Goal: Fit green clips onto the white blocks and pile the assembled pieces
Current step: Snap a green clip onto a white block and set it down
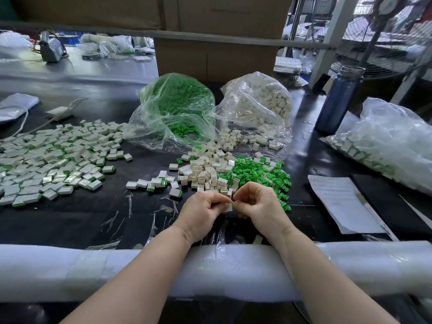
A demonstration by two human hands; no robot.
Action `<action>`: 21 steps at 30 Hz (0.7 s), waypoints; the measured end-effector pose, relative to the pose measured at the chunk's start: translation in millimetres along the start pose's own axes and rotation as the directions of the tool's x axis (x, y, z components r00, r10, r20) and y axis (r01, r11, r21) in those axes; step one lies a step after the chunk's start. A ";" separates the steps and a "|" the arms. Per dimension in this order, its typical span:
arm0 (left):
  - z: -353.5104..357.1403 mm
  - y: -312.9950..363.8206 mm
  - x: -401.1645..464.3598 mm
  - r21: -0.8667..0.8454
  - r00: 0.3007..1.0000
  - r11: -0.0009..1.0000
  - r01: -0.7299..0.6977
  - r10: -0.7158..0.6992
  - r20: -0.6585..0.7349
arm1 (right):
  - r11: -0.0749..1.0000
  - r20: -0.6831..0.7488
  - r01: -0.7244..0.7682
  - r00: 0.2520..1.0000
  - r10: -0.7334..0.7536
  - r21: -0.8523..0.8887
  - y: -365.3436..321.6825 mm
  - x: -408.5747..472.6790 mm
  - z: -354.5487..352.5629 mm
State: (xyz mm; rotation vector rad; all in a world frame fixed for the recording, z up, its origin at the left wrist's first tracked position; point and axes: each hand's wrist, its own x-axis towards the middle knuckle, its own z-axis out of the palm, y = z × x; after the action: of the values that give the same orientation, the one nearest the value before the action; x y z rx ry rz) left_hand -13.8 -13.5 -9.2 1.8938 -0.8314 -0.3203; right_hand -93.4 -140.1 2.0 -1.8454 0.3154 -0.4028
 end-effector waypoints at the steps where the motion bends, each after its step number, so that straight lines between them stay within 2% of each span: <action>1: -0.1 0.0 0.0 -0.001 1.000 1.000 -0.005 0.005 0.001 | 1.000 0.003 0.000 1.000 0.000 -0.007 0.4 0.1 -0.2; 21: 1.4 4.5 -1.1 0.157 0.991 0.979 -0.132 0.132 0.016 | 1.000 0.034 0.002 0.999 -0.002 -0.005 -2.1 -1.9 -1.2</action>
State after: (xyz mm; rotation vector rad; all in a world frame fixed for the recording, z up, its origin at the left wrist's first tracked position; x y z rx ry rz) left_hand -17.2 -14.9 -6.1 1.9724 -1.0064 -0.1823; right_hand -95.6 -139.8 4.1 -1.8561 0.2915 -0.3716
